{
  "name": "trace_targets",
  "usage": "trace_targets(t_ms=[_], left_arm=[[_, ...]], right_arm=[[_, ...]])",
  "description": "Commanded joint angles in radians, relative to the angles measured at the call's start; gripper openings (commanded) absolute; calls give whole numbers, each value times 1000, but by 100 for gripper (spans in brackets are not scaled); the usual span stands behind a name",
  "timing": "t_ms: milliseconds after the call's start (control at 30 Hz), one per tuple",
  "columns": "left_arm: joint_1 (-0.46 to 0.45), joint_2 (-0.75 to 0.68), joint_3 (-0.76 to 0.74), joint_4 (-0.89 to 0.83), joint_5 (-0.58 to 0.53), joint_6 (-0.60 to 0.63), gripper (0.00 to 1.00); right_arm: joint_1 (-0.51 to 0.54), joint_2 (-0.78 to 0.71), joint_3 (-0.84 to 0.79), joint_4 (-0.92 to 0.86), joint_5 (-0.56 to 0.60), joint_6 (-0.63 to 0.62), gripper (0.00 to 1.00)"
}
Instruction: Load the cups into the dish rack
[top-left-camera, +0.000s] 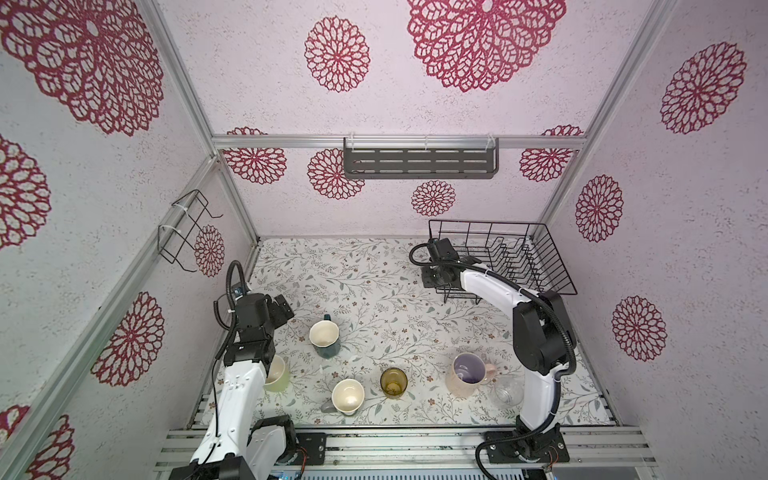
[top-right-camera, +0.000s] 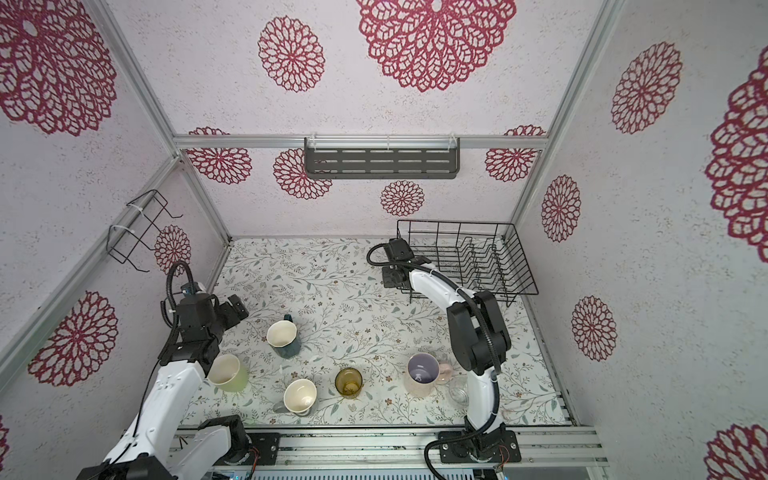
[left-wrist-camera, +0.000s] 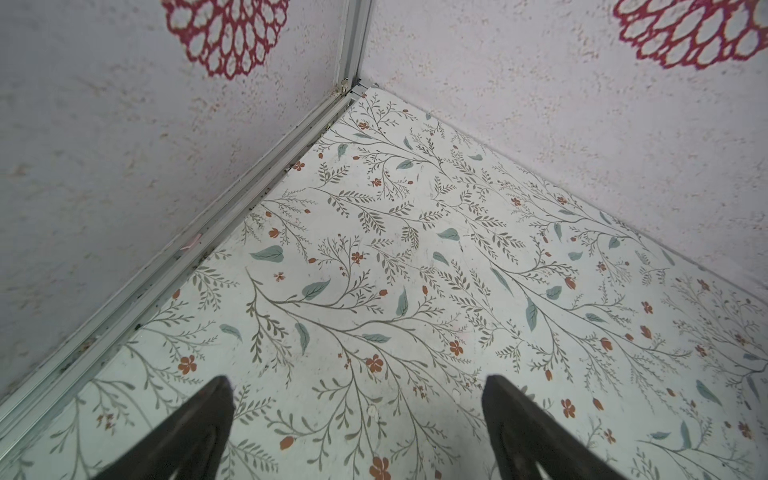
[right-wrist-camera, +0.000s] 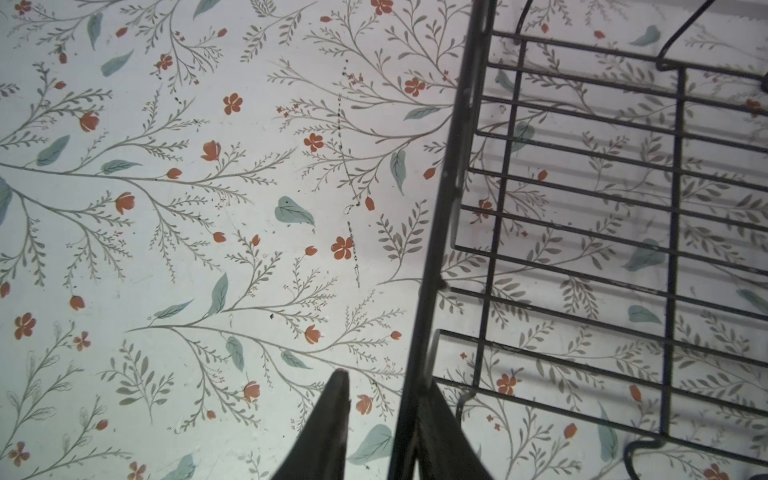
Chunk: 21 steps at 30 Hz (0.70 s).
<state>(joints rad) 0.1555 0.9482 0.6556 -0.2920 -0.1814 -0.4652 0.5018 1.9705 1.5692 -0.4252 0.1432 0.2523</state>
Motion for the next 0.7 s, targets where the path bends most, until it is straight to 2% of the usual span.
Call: trace_targets(t_ms=[0, 100, 200, 367, 500, 600, 667], left_arm=[[4, -52, 77, -231, 31, -139, 97], [6, -71, 144, -334, 99, -212, 97], [9, -45, 223, -420, 244, -199, 97], [24, 43, 289, -518, 410, -204, 97], [66, 113, 314, -574, 481, -153, 97], [96, 155, 371, -677, 441, -135, 97], [98, 163, 406, -716, 448, -78, 97]], right_arm=[[38, -4, 37, -34, -20, -23, 26], [70, -2, 42, -37, -24, -36, 19], [111, 4, 47, -39, -17, -38, 16], [204, 4, 46, -20, -10, -59, 14], [285, 11, 75, -1, -42, -53, 15], [332, 8, 82, 42, -60, -11, 17], [354, 11, 80, 83, -91, 30, 19]])
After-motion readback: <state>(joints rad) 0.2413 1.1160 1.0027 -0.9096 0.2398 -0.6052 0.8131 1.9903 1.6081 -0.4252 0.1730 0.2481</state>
